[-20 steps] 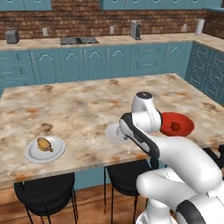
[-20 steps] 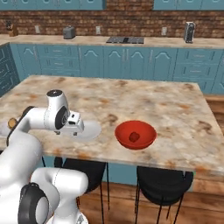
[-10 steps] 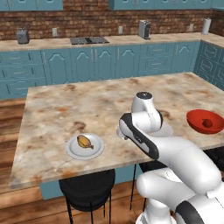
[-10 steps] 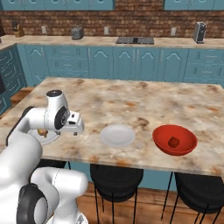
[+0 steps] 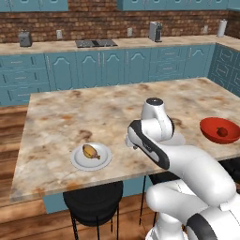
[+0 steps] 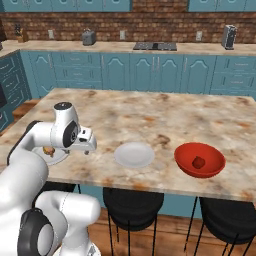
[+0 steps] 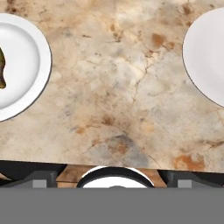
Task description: Pick the chicken drumstick and bell pepper from their plates and place them in the bowl. Then put the bowl in the fridge.
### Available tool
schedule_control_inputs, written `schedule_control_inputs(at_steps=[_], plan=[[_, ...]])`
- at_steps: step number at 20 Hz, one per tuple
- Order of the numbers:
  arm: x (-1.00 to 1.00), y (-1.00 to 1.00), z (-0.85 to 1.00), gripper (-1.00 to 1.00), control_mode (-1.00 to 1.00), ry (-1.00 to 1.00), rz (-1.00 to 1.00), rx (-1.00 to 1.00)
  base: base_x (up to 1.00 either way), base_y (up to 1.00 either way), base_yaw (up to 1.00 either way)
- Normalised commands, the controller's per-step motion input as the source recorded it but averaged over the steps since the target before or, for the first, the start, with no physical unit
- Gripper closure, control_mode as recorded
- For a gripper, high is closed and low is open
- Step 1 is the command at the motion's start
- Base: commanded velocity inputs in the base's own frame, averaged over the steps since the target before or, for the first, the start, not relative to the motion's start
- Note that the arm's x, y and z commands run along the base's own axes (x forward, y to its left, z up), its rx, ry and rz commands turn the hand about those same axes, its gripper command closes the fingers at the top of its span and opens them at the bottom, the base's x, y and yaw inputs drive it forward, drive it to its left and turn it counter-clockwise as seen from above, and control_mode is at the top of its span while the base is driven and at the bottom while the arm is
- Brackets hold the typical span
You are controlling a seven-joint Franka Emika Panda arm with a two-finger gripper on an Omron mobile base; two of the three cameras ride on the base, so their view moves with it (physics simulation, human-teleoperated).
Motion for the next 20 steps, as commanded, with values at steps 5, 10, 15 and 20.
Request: schedule_control_inputs(at_steps=[5, 10, 15, 20], plan=[[0.00, 0.00, 0.00, -1.00, -1.00, 0.00, 0.00, 0.00, 0.00, 0.00, 0.00], [0.00, 0.00, 0.00, -1.00, -1.00, 0.00, 0.00, 0.00, 0.00, 0.00, 0.00], [-0.06, 0.10, -0.03, -1.00, -1.00, 0.00, 0.02, -0.02, 0.00, 0.00, 0.00], [0.14, 0.63, -0.01, -1.00, -1.00, -0.03, 0.38, -0.05, 0.00, 0.00, 0.00]])
